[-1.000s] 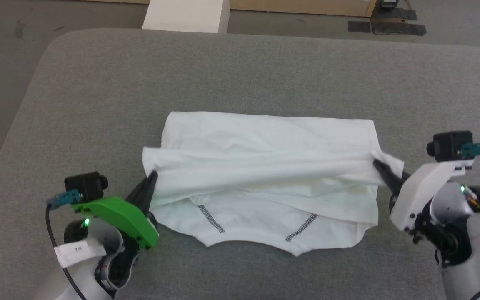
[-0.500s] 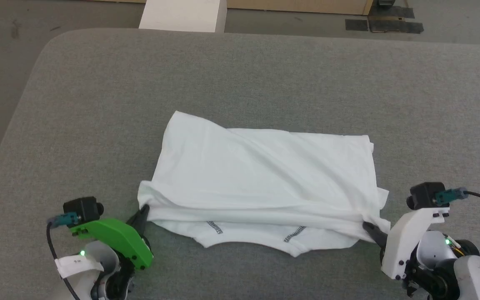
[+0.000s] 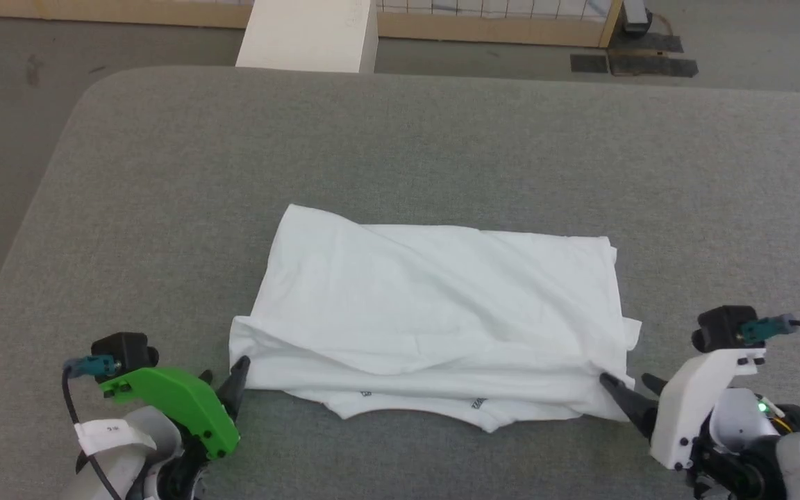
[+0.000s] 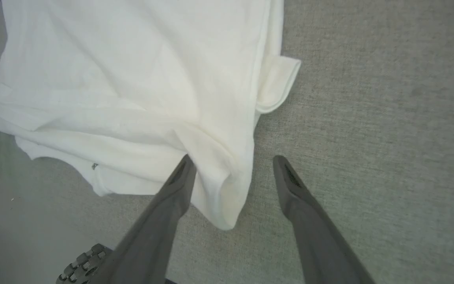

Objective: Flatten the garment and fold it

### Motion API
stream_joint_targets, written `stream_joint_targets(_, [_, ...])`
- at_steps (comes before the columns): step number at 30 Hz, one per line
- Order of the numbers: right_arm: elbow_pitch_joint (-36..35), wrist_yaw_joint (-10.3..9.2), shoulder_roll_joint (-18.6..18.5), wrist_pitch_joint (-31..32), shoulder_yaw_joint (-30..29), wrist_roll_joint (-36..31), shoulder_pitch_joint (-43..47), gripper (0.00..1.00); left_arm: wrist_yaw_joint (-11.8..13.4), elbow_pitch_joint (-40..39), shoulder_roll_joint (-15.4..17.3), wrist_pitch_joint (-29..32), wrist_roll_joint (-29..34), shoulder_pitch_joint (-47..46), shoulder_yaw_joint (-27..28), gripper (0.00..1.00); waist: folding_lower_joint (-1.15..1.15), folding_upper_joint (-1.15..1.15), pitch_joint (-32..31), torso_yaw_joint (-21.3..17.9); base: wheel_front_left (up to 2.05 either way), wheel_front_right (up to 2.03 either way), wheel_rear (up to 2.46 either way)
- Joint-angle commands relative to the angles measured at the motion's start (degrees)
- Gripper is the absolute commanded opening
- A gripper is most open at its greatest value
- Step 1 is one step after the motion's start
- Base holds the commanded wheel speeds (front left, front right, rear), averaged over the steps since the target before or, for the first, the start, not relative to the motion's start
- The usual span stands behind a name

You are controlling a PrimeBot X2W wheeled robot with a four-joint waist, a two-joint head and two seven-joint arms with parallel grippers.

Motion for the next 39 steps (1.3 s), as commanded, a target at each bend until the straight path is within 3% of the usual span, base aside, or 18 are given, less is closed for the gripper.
stream_joint_targets(1, [-0.97,-0.08,-0.12,0.55,-0.64,1.33,1.20,1.00,0.91,-1.35,1.09,0.83,-0.59,1.37,0.21,1.00,0.00,0.00,-0.51,0.15,0.00,0.00,0.00])
stream_joint_targets(6, [-5.91,-0.08,-1.22,4.30,-4.71,4.67,1.82,1.00,4.73,-8.98,4.43,2.80,-2.13,3.80,2.53,1.00,0.00,0.00,-1.49,0.41,0.00,0.00,0.00])
stream_joint_targets(10, [-9.07,-0.08,-1.96,6.07,-9.03,4.61,-0.24,1.00,6.93,-14.03,6.84,-4.15,1.04,4.47,6.41,1.00,0.00,0.00,-1.23,0.72,0.00,0.00,0.00])
stream_joint_targets(16, [-7.84,-0.08,-3.55,8.61,-9.92,2.37,-5.54,1.00,6.51,-16.55,6.63,-18.86,9.96,3.55,9.16,1.00,0.00,0.00,1.68,1.36,0.00,0.00,0.00])
stream_joint_targets(20, [-4.73,-0.08,-4.69,9.52,-7.52,1.75,-8.43,1.00,5.27,-17.94,3.62,-21.31,19.68,1.82,11.73,1.00,0.00,0.00,4.02,1.96,0.00,0.00,0.00])
stream_joint_targets(23, [-2.50,-0.08,-5.15,10.48,-5.60,1.85,-9.91,1.00,2.85,-21.07,-1.23,-21.37,28.62,1.94,17.27,1.00,0.00,0.00,5.52,2.28,0.00,0.00,0.00])
stream_joint_targets(27, [0.33,-0.08,-5.60,10.86,-3.14,2.13,-11.57,1.00,-3.01,-22.59,-7.22,-21.39,36.50,4.09,21.96,1.00,0.00,0.00,6.90,2.64,0.00,0.00,0.00])
stream_joint_targets(34, [5.90,-0.08,-5.13,9.48,1.65,3.00,-13.82,1.00,-11.17,-19.98,-14.50,-21.40,41.99,5.62,28.13,1.00,0.00,0.00,7.48,3.14,0.00,0.00,0.00])
stream_joint_targets(39, [9.27,-0.08,-3.61,7.37,6.42,4.47,-15.77,1.00,-14.28,-18.69,-17.83,-21.40,44.56,6.08,31.20,1.00,0.00,0.00,7.48,3.32,0.00,0.00,0.00])
